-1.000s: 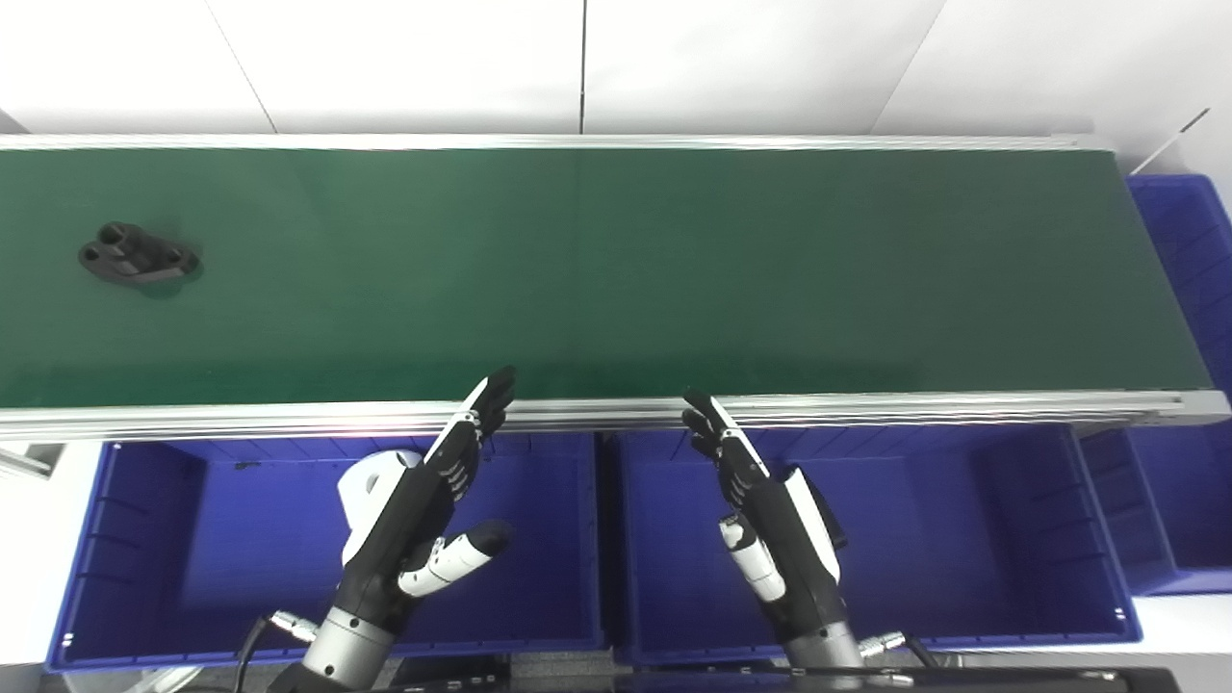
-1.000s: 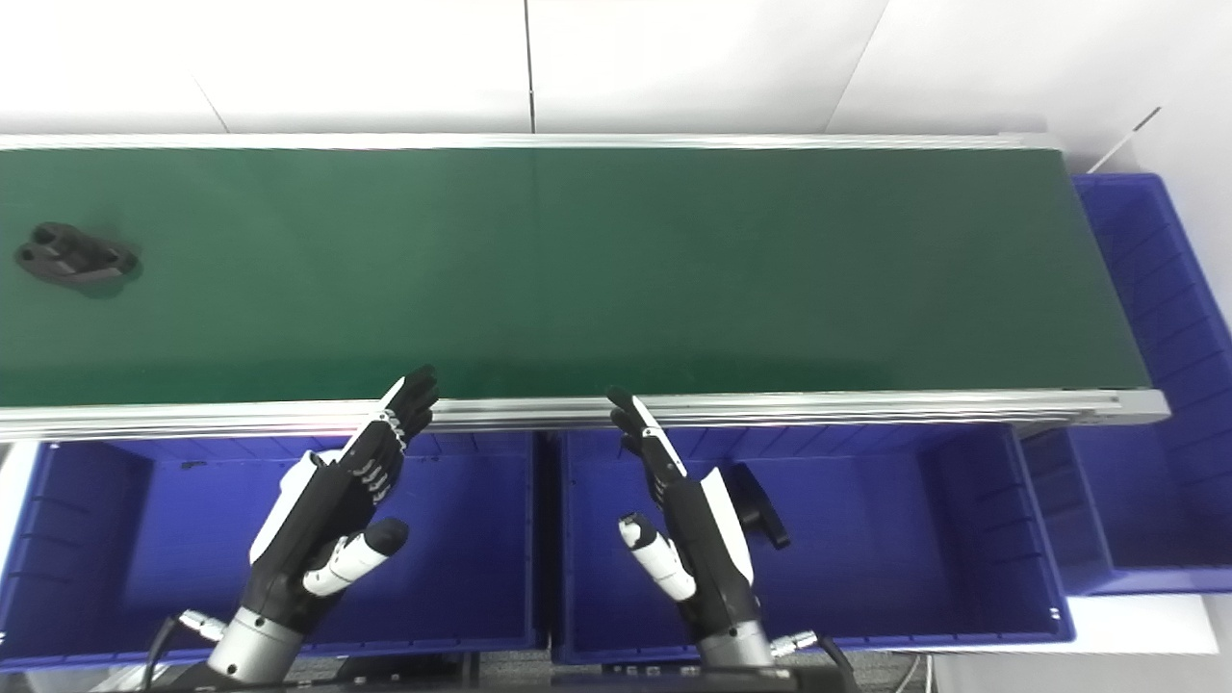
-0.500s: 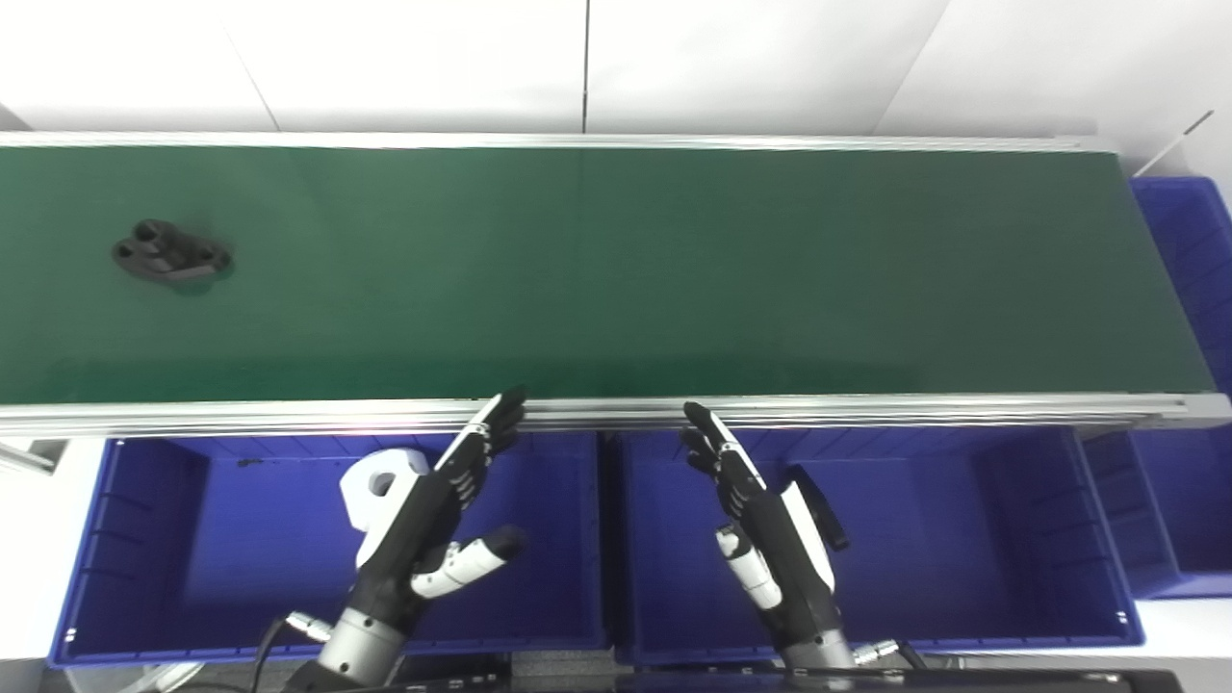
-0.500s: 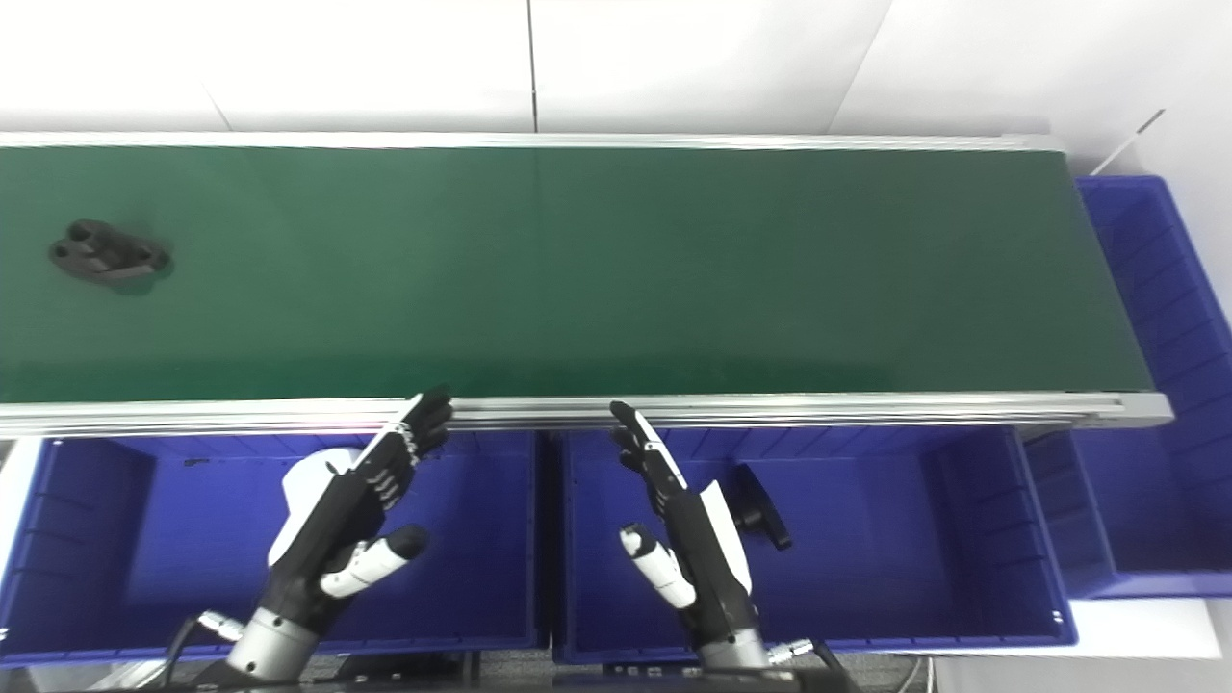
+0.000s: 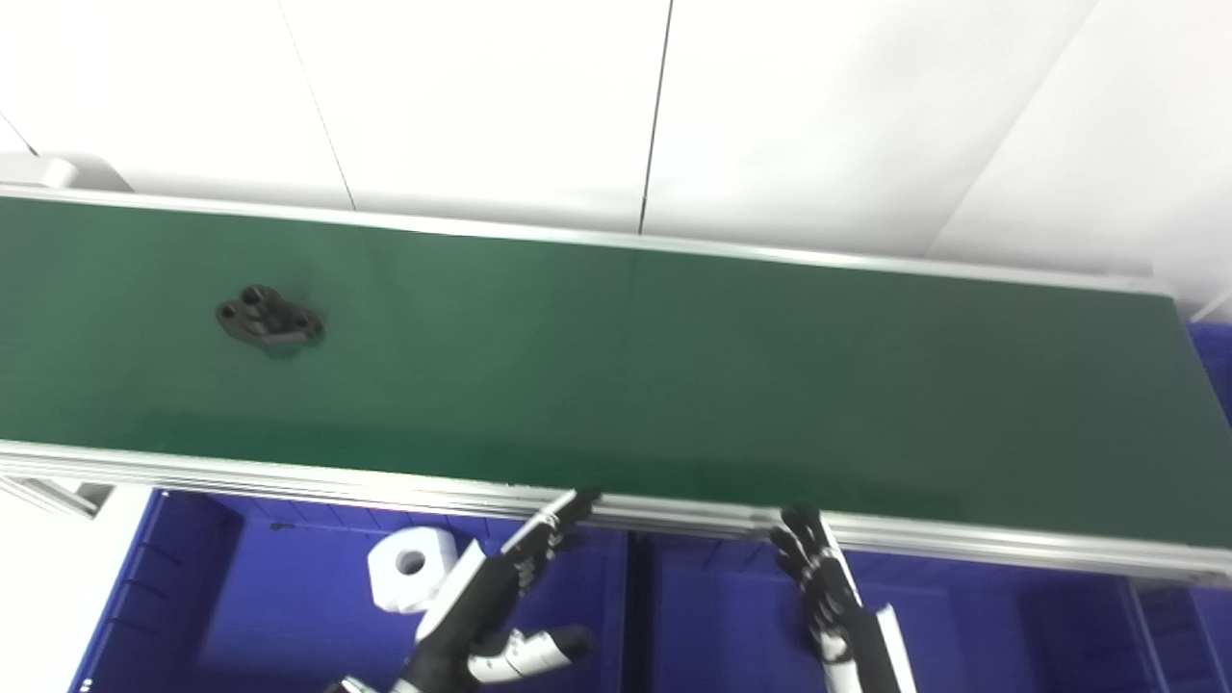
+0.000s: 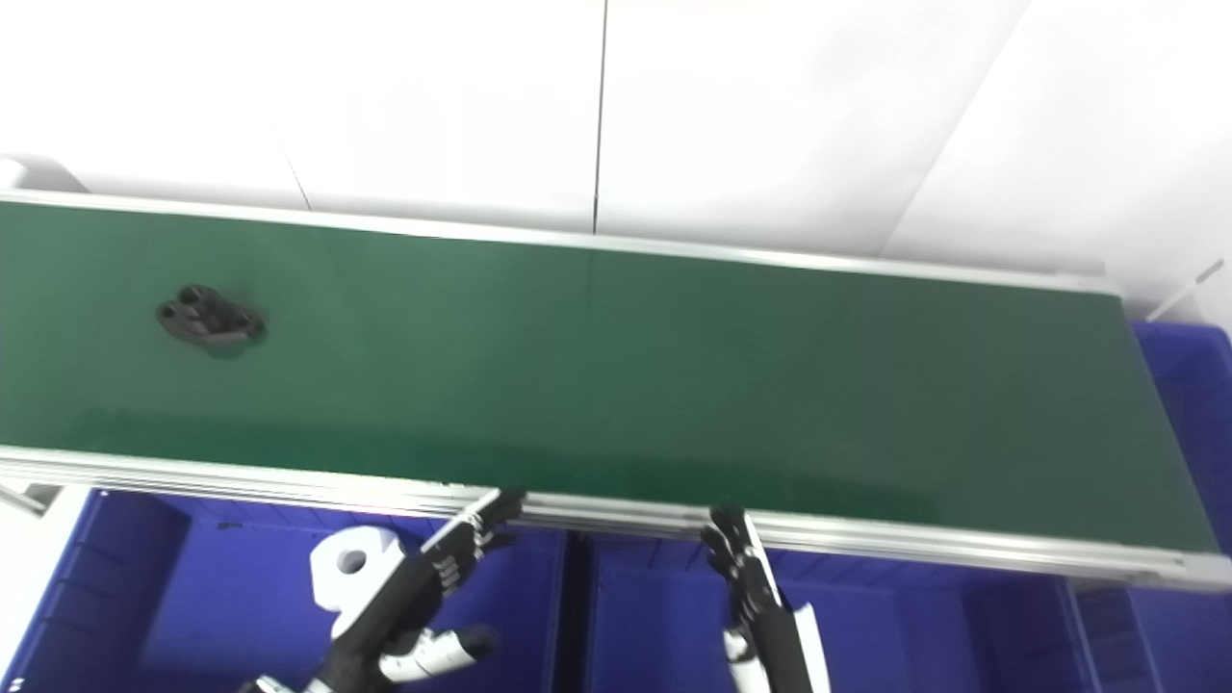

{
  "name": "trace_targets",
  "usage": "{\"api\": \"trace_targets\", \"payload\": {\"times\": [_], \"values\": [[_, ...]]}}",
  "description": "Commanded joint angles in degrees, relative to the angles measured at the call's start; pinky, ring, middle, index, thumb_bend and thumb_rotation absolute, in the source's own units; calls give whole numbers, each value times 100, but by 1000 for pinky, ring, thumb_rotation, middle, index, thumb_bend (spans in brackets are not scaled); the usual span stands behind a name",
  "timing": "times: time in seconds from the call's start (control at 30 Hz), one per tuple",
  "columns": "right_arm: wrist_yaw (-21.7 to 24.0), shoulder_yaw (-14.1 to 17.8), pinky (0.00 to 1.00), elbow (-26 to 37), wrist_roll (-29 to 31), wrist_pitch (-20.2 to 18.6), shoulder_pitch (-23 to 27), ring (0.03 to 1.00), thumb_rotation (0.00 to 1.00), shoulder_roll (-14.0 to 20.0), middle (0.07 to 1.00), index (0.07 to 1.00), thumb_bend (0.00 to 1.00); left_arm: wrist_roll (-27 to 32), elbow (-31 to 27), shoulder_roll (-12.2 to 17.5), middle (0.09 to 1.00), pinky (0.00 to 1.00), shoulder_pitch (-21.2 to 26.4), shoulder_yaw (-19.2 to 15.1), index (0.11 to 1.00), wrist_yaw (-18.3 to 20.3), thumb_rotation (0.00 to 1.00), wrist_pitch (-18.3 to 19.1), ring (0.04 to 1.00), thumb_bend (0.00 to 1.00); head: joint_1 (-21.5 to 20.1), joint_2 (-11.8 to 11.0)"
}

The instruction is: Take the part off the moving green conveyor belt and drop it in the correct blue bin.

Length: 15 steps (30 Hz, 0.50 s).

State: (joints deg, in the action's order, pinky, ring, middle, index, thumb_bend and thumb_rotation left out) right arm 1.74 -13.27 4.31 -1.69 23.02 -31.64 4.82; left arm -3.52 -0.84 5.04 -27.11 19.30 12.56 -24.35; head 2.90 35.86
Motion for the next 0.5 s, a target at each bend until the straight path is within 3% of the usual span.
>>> {"api": "trace_targets", "payload": {"times": [0.0, 0.23, 0.47], "values": [[70, 31, 930, 147, -16, 377, -39, 906, 967, 29, 946, 965, 875, 35, 2, -64, 956, 864, 78, 33, 892, -51, 603, -249, 945, 804, 16, -59], [53, 123, 919, -7, -62, 385, 35, 904, 912, 81, 936, 955, 956, -38, 125, -154, 951, 848, 123, 89, 881, -94, 600, -238, 942, 813, 217, -263], [-60, 184, 920, -107, -266, 390, 102, 923, 899, 180, 944, 968, 950, -326, 229, -206, 942, 829, 169, 171, 876, -171, 624, -224, 926, 801, 491, -553]]}}
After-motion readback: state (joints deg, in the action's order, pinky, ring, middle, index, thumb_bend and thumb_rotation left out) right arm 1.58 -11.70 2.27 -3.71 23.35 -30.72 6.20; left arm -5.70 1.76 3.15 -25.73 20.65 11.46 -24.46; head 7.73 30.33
